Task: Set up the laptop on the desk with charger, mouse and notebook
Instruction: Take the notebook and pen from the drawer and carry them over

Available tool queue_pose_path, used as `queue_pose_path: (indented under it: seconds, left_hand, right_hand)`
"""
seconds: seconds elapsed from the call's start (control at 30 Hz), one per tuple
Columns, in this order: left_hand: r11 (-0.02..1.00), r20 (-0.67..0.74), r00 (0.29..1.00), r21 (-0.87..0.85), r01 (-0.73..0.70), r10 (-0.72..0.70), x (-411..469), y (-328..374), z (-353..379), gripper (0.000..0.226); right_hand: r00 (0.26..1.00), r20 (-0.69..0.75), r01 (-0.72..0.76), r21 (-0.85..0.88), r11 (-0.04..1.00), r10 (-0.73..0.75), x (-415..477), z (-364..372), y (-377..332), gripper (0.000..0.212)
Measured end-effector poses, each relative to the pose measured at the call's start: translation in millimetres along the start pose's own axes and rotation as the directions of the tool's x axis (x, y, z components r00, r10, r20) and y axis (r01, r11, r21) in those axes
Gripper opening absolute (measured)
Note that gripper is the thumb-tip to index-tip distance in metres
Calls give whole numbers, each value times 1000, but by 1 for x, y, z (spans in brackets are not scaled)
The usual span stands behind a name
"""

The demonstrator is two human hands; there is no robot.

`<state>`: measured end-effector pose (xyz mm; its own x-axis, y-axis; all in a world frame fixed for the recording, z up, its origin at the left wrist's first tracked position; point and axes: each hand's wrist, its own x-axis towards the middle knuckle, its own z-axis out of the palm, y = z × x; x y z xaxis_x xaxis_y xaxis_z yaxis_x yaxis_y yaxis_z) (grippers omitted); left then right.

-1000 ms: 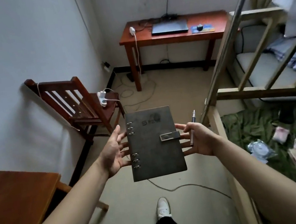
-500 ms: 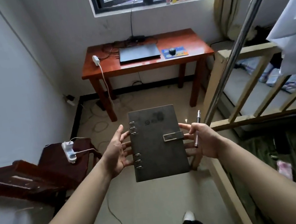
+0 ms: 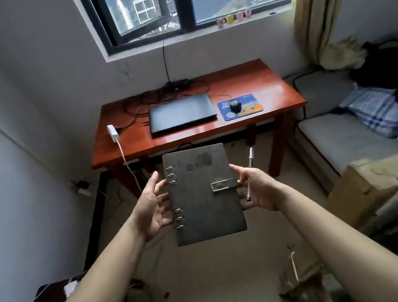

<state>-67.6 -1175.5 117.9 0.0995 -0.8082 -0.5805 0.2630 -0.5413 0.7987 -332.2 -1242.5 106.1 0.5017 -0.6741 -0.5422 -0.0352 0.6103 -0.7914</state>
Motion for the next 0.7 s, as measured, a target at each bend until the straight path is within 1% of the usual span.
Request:
queue_pose_path:
  seconds: [0.1,0.17,0.3,0.37,0.43,0.5,0.6,0.67,0.7]
  left_hand:
    - [1000,-25,1000,-14,-11,11,48,36,0,52]
    - [1000,-10,1000,-17,-19,18,88,63,1,53]
    - [1000,11,1000,-7,-1,1,187,114,9,55]
    - [1000,25,1000,-8,1,-1,236,142,17,56]
    - [1000,78,997,-5,-2,2,290,178,27,56]
    - [1000,126,992,-4,5,-5,332,214,41,55]
    - [999,215,977,47,-7,-3,395,273,68,59]
    - [998,244,970,69,-3,-14,433,304,88,61]
    - [997,260,966,82,-5,-17,447,316,99,60]
  right_hand:
    - [997,69,37,-72,997,-32,52,-10,-42,71]
    - [998,61,36,-80,996,-31,92,-21,-71,70]
    - [1000,-6,23,-106,994,-24,170,-47,-124,68]
    - [996,-78,29,-95,995,-37,209,-64,-151,65]
    - [988,-151,30,-66,997,-40,254,-87,-187,61]
    - [981,-193,23,-58,998,-34,279,-105,-222,61]
    - [971,-229,67,-15,998,-69,314,-140,-277,58]
    - [967,-240,90,10,996,-85,330,-166,-303,56]
    - [968,-232,103,3,995,-99,335,-178,-314,59]
